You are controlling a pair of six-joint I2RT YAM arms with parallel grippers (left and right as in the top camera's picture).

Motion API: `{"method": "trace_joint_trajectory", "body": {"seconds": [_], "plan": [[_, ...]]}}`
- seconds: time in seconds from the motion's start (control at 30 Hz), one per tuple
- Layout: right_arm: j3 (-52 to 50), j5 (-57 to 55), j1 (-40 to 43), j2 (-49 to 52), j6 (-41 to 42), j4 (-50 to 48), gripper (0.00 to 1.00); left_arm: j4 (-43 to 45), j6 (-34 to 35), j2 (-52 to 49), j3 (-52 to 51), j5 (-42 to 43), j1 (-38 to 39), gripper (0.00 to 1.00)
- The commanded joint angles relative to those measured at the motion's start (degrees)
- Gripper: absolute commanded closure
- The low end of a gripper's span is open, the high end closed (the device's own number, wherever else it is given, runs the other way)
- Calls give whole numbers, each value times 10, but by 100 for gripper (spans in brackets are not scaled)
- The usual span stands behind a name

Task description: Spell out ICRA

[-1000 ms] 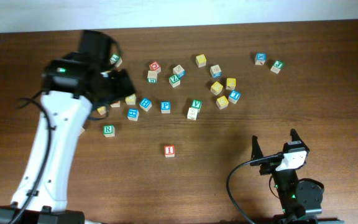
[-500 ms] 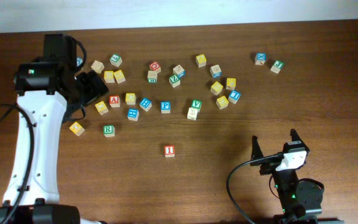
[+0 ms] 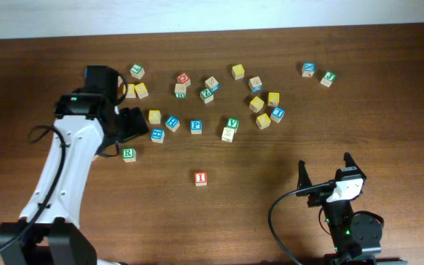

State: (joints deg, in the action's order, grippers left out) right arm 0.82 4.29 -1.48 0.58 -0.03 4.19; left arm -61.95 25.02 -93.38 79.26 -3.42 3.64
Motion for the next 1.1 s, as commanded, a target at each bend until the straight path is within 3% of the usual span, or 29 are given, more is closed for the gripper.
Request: {"method": "trace_joint_trajectory", "body": {"seconds": [0.0, 0.1, 0.33, 0.53, 0.73, 1.07], "plan": [[-5, -3, 4, -4, -2, 0, 2, 47, -34, 4, -3, 38, 31, 1], [-5, -3, 4, -4, -2, 0, 2, 100, -37, 4, -2, 113, 53, 1], [-5, -3, 4, -4, -2, 0, 2, 124, -37, 16, 1, 112, 85, 1], [-5, -3, 4, -4, -2, 0, 2, 86, -26, 116, 5, 65, -2, 1], [-5, -3, 4, -4, -2, 0, 2, -5, 13, 124, 5, 51, -123, 1], [-5, -3, 4, -4, -2, 0, 2, -33, 12, 123, 5, 51, -132, 1]]}}
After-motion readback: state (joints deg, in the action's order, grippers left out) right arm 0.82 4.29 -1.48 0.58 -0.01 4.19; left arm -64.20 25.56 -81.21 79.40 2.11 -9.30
